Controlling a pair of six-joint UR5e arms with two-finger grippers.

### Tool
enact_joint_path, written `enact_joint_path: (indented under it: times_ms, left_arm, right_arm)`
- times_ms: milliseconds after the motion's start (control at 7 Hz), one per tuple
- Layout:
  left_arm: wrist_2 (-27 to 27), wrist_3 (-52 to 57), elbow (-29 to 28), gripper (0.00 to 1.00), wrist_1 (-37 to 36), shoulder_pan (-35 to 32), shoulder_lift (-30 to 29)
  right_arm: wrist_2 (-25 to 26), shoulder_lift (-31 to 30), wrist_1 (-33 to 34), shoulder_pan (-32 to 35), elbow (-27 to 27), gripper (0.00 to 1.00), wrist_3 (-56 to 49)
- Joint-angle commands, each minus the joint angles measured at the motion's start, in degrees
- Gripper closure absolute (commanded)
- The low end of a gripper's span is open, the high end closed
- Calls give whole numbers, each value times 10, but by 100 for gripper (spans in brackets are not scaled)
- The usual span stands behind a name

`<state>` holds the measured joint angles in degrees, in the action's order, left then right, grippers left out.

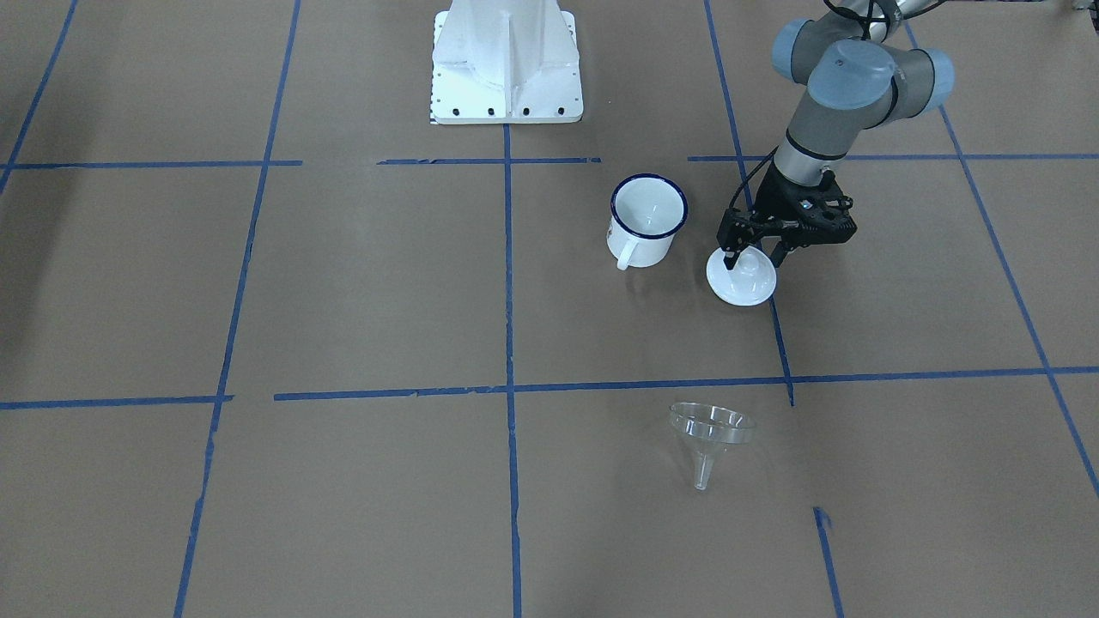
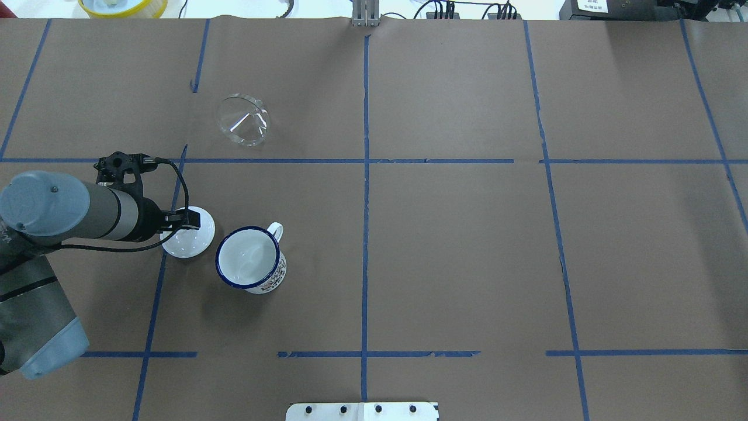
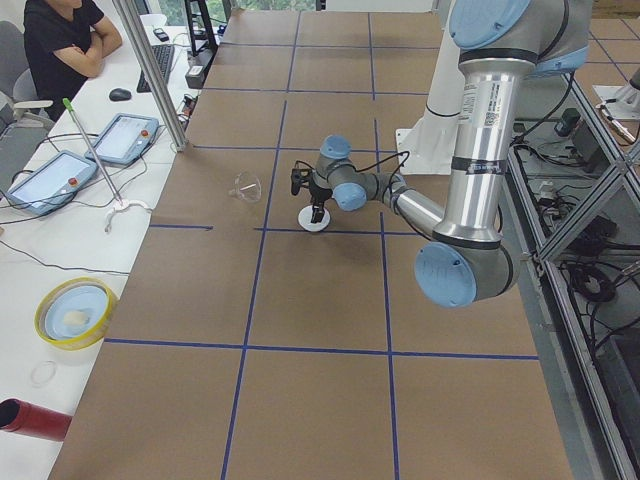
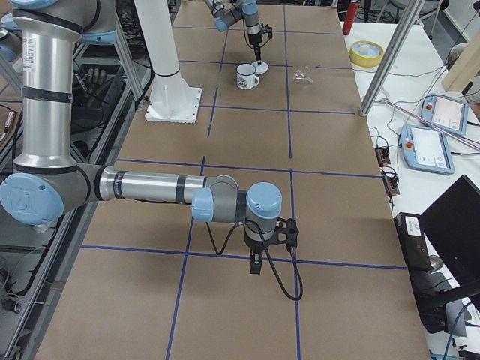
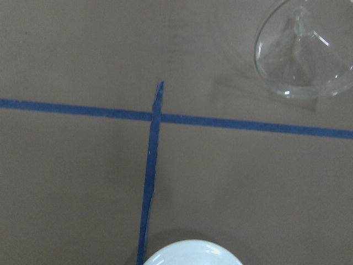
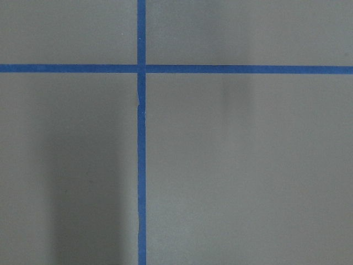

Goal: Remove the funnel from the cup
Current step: 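Grasp the white lid's knob with the left gripper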

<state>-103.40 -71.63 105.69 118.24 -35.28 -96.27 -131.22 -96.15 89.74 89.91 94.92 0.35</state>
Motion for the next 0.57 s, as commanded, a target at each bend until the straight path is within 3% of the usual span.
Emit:
enact_joint_path:
  times_ms: [0, 429]
  left_arm:
    - [-1, -1, 6, 49, -1, 0, 0]
    - [-1, 0, 2, 49, -2, -1, -3]
  right_arm:
    - [0, 0, 0, 0, 0, 0, 0]
    - [0, 0, 0, 0, 0, 0, 0]
